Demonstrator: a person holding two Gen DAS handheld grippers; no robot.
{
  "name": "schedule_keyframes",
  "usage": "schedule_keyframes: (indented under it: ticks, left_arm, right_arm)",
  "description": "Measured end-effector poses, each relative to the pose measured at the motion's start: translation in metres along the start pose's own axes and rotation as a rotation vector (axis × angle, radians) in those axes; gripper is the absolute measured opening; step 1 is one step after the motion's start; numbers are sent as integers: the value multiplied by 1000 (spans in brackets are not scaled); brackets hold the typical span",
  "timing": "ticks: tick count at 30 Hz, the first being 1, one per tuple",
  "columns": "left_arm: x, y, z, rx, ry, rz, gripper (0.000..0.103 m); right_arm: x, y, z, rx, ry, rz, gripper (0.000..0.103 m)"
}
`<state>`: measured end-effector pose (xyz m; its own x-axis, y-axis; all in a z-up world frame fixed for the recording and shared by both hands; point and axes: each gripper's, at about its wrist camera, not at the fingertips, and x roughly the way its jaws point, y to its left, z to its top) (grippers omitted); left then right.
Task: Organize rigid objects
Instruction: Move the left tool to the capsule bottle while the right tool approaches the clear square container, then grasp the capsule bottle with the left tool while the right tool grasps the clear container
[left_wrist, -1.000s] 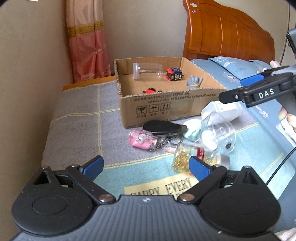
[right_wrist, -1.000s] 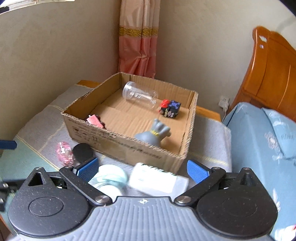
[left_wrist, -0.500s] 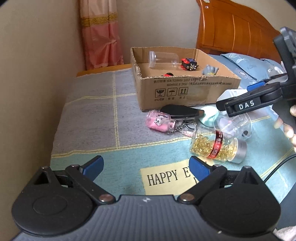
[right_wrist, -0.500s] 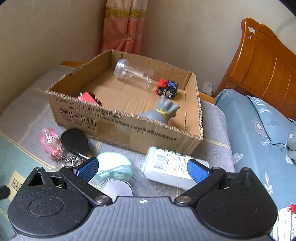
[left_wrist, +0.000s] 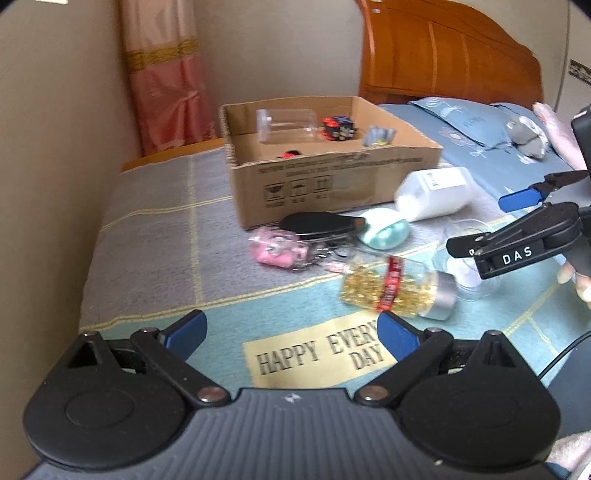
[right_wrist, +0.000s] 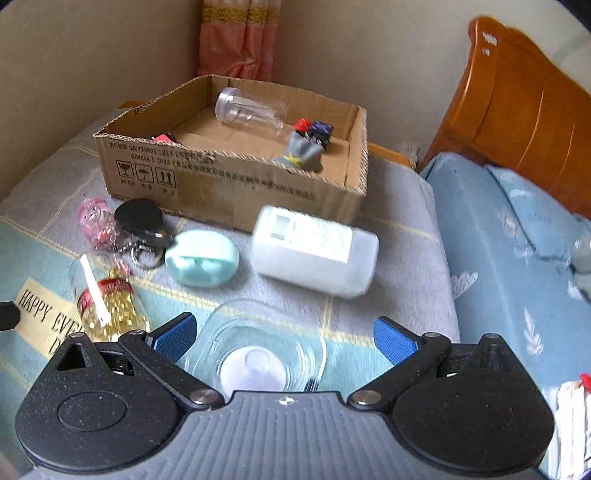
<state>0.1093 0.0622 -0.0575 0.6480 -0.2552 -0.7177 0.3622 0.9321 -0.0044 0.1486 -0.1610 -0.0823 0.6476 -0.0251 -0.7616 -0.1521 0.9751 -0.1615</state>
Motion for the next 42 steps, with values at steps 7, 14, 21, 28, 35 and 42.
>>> schedule_keyframes:
  ticks: [7, 14, 21, 28, 35, 42]
  left_arm:
    - [3, -25, 4, 101, 13, -72, 98]
    - [31, -50, 0, 170, 72, -128, 98]
    - [56, -58, -10, 135, 130, -138, 103]
    - [62, -64, -4, 132, 116, -122, 103]
    - [73, -66, 5, 136, 91, -123, 103]
    - [77, -67, 9, 132, 70, -123, 102]
  right_arm:
    - [-7, -22, -24, 19, 28, 26, 103]
    - [-12, -33, -50, -12, 38, 109, 103]
    - [-2, -33, -70, -17, 95, 174, 103]
    - [-2, -36, -76, -10, 50, 195, 103]
    - [-2, -39, -79, -8, 0, 195, 103]
    - [0, -39, -80, -17, -40, 202, 103]
